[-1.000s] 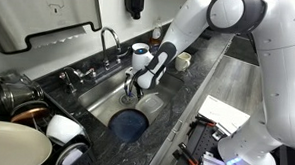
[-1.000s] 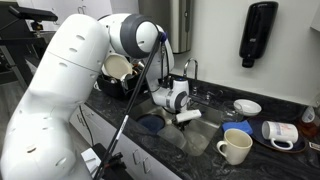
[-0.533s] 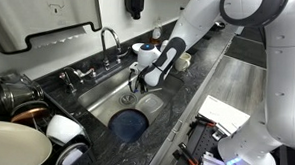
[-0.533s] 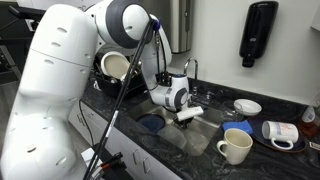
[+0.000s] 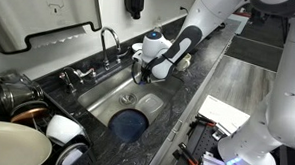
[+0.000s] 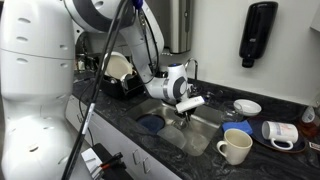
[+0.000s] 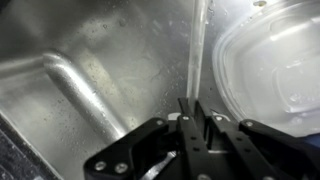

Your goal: Pick up the straw from the sink and put in the kitchen utensil holder

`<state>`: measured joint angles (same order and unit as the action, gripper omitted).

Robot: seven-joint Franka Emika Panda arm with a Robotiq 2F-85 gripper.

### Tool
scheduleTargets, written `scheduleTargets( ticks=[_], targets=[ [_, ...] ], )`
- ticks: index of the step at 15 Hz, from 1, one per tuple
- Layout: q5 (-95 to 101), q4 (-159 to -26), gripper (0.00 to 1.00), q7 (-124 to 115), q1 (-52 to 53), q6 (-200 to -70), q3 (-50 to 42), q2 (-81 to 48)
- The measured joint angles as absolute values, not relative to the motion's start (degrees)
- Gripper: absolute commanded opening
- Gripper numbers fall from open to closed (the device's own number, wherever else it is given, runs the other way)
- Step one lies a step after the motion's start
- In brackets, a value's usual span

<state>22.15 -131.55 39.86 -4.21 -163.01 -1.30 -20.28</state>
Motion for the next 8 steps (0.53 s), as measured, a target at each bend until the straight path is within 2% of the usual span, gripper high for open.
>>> scheduleTargets(
  ticks=[8],
  targets=[
    [-7.19, -140.08, 0.03, 60.99, -7.52, -159.03, 12.65, -5.18]
  ],
)
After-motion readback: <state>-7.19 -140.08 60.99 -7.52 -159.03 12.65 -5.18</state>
